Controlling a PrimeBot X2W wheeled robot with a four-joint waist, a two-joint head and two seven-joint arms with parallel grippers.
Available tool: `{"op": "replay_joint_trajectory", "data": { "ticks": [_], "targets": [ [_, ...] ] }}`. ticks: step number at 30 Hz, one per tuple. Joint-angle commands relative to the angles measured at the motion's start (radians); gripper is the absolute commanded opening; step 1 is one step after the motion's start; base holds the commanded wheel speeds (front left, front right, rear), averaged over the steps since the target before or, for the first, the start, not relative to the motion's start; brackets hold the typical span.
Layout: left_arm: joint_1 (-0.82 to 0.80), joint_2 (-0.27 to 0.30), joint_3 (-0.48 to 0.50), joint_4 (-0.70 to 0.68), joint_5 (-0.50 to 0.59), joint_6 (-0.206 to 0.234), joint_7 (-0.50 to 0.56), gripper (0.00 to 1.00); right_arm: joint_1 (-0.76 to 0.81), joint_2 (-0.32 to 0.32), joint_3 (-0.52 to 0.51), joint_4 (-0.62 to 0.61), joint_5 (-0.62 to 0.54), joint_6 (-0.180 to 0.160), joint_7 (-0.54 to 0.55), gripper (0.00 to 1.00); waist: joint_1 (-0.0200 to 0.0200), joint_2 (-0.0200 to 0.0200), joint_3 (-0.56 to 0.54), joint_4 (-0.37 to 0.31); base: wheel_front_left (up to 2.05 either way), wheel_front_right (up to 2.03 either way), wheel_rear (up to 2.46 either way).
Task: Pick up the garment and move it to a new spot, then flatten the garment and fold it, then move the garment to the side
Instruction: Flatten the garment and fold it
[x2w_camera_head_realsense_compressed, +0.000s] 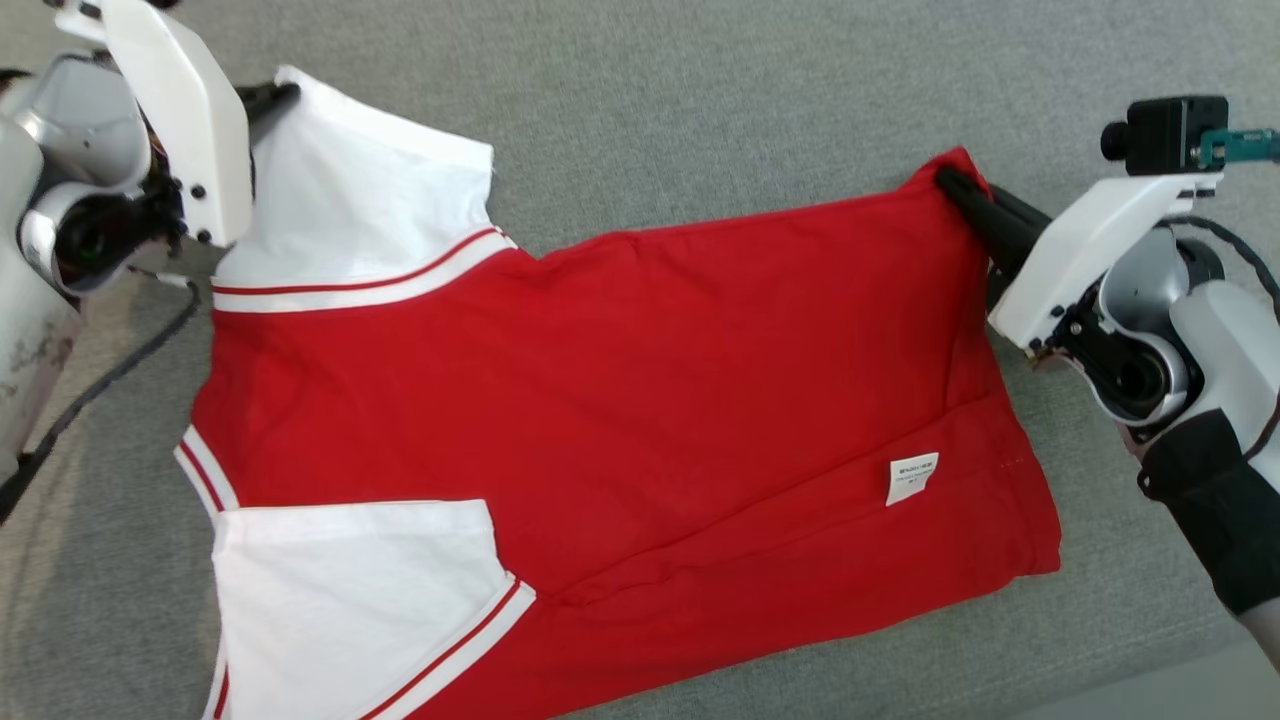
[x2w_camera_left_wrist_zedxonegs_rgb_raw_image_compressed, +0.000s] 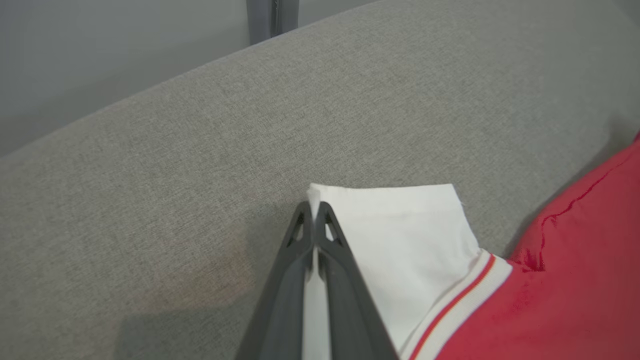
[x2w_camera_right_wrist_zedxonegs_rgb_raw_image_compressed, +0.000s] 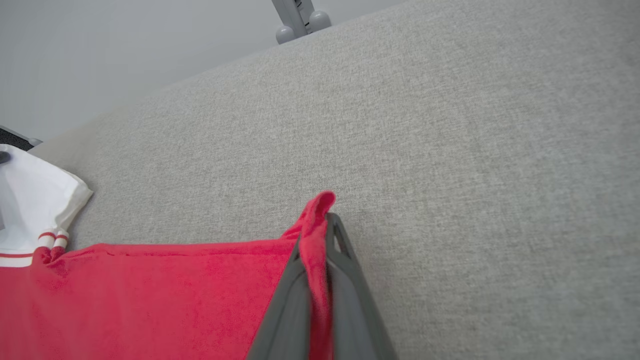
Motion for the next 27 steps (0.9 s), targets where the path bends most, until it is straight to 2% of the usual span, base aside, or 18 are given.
{"op": "replay_joint_trajectory", "data": {
  "ticks": [1, 10, 15, 21, 27],
  "targets": [
    [0.025, 0.011, -0.009, -0.017, -0.026, -0.001, -0.003, 0.0, 0.028, -0.012, 0.005, 0.0, 0.027, 0.0, -0.01, 0.0, 0.0, 0.0, -0.051, 0.022, 0.0, 0.0, 0.0],
    [0.119, 0.071, -0.041, -0.139, -0.158, -0.001, 0.025, 0.0, 0.117, -0.069, 0.02, -0.024, 0.127, 0.0, -0.014, 0.0, 0.0, 0.0, -0.185, 0.063, 0.0, 0.0, 0.0],
    [0.186, 0.128, -0.062, -0.239, -0.267, -0.001, 0.127, 0.0, 0.168, -0.105, 0.039, -0.041, 0.191, 0.0, 0.023, 0.0, 0.0, 0.0, -0.252, 0.091, 0.0, 0.0, 0.0],
    [0.249, 0.177, -0.085, -0.322, -0.356, 0.001, 0.233, 0.0, 0.208, -0.149, 0.048, -0.072, 0.327, 0.0, 0.155, 0.0, 0.0, 0.0, -0.3, 0.12, 0.0, 0.0, 0.0],
    [0.287, 0.202, -0.108, -0.37, -0.396, 0.028, 0.306, 0.0, 0.189, -0.194, 0.086, -0.044, 0.418, 0.0, 0.379, 0.0, 0.0, 0.0, -0.321, 0.134, 0.0, 0.0, 0.0]
  ]
}}
